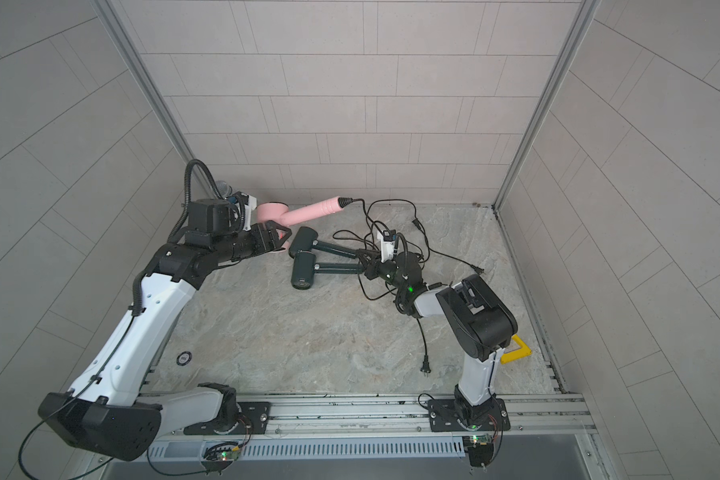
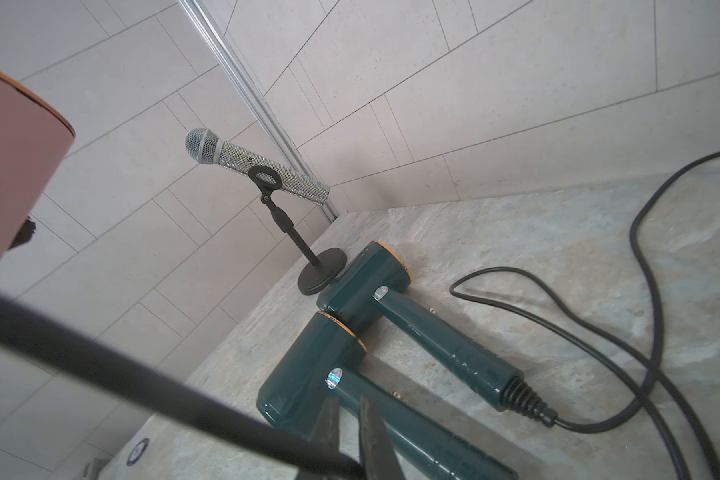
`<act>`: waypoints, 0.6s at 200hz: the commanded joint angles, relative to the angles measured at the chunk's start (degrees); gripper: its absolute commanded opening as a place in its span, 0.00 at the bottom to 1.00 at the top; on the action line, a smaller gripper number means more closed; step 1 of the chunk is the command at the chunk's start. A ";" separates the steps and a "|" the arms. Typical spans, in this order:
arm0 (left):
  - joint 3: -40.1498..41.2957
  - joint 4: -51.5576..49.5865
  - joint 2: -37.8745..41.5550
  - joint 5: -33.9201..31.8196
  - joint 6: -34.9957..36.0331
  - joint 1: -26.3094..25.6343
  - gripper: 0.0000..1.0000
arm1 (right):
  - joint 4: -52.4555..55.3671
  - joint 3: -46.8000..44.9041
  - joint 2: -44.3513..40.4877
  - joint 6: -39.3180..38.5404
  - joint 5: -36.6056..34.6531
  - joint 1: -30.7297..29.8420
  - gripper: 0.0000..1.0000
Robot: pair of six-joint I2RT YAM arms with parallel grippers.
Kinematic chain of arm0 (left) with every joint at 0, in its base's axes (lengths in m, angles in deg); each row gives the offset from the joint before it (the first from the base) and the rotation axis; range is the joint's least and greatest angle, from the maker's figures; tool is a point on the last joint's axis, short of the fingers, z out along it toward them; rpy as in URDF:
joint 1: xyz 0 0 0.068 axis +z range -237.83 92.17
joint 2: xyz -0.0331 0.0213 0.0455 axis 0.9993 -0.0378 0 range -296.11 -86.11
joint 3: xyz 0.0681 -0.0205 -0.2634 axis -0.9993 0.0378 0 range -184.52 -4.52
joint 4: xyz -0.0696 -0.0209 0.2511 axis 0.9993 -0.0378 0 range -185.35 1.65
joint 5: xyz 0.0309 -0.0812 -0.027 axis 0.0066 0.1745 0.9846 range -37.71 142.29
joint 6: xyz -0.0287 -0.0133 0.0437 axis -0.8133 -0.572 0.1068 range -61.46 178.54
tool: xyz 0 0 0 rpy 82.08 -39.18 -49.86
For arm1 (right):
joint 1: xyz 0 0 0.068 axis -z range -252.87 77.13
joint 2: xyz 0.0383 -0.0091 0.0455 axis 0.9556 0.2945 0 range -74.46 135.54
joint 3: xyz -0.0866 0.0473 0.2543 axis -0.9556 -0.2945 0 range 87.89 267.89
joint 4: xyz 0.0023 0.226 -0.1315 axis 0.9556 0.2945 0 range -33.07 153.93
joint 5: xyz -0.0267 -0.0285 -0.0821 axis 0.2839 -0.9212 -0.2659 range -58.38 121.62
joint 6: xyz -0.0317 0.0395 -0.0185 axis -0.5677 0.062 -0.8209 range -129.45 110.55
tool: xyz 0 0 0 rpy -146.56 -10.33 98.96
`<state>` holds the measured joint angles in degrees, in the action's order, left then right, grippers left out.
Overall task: Wrap the cord around the hair dryer
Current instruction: Wrap the power cord around the hair dryer.
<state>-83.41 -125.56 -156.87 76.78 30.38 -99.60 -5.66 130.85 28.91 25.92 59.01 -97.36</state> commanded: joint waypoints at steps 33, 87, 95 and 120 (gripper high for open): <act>0.32 6.12 -3.09 -12.62 1.14 0.62 0.00 | 41.65 3.45 -12.73 -14.90 -9.63 -2.68 0.00; -2.66 14.48 -12.93 -34.58 1.36 3.71 0.00 | 84.88 11.48 -23.24 -25.83 -35.08 -8.78 0.00; -3.61 15.39 -14.26 -37.52 2.34 3.73 0.00 | 87.14 12.06 -24.79 -28.08 -36.56 -10.33 0.00; -7.06 16.90 -18.86 -42.71 8.92 2.72 0.00 | 94.15 16.09 -28.31 -37.43 -41.32 -16.77 0.00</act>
<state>-84.72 -116.58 -174.34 44.63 33.46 -95.86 74.25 143.24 4.02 -0.52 26.58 -109.16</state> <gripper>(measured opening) 0.767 0.067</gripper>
